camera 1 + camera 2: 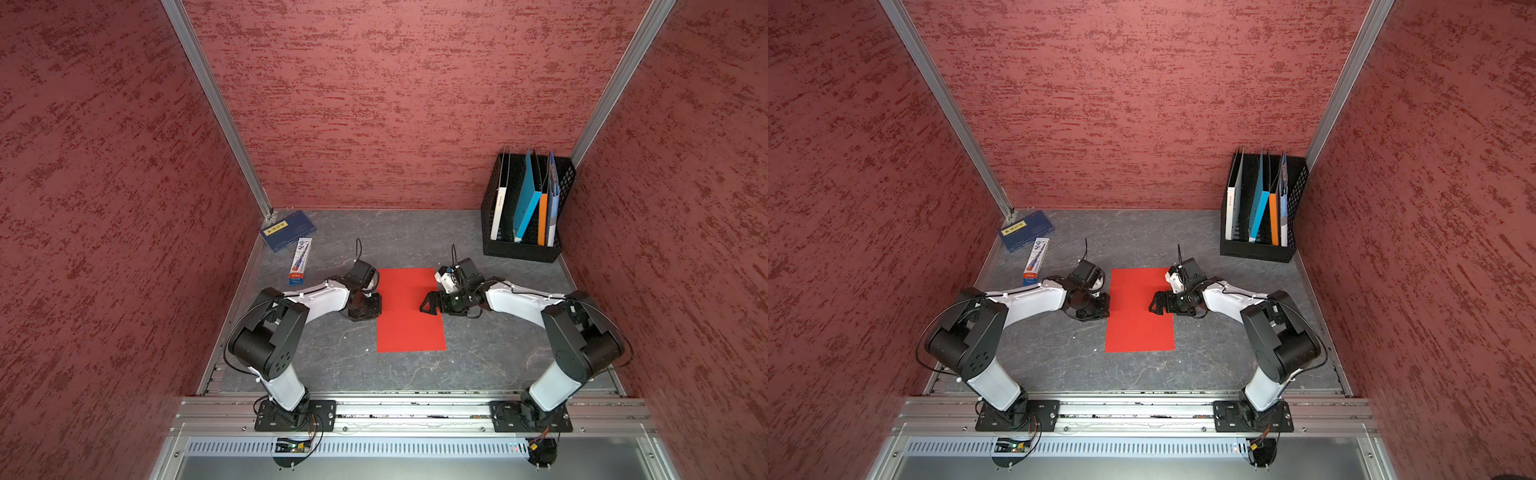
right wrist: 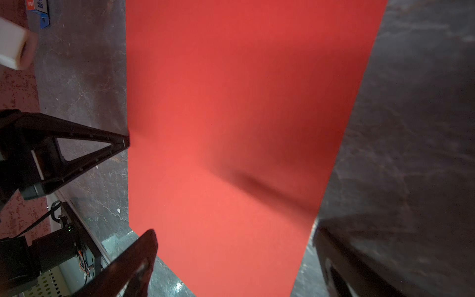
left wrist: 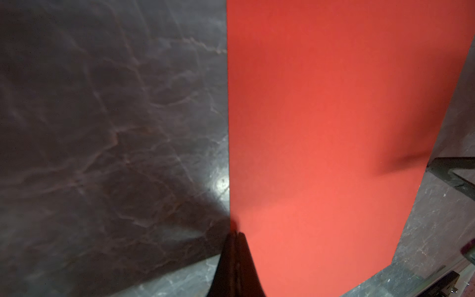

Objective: Fold the rectangular paper in half along the long edge
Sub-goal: Pick up the paper from the center of the board.

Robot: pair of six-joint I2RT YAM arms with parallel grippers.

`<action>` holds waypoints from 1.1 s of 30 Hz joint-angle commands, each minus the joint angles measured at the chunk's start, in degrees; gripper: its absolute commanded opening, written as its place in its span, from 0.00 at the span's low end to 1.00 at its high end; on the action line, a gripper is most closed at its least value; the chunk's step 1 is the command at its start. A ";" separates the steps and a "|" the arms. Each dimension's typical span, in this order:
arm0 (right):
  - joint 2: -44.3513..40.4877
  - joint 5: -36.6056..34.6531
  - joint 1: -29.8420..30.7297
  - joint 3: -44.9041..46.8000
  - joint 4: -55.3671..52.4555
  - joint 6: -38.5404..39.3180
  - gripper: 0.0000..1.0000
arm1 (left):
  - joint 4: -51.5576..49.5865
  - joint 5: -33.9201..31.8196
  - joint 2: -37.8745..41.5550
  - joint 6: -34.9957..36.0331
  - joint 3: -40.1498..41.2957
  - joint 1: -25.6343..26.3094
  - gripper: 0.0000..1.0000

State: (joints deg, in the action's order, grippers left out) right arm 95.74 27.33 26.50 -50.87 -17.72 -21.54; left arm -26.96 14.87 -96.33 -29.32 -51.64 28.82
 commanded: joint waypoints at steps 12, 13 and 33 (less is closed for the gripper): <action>2.67 2.90 -0.31 1.91 5.37 -1.87 0.96 | -1.43 -0.53 -2.32 -1.81 -1.23 1.53 0.00; 2.87 3.23 -0.31 2.00 5.87 -2.14 0.96 | -1.18 -0.54 -2.45 -1.82 -1.27 1.50 0.00; 5.24 5.58 -0.13 0.97 6.99 -2.54 0.97 | 0.50 0.60 -6.58 -1.93 -4.06 1.68 0.00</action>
State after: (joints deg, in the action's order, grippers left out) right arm 98.56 33.01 26.41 -50.41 -8.93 -23.62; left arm -26.09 16.80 -100.55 -31.22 -55.72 30.24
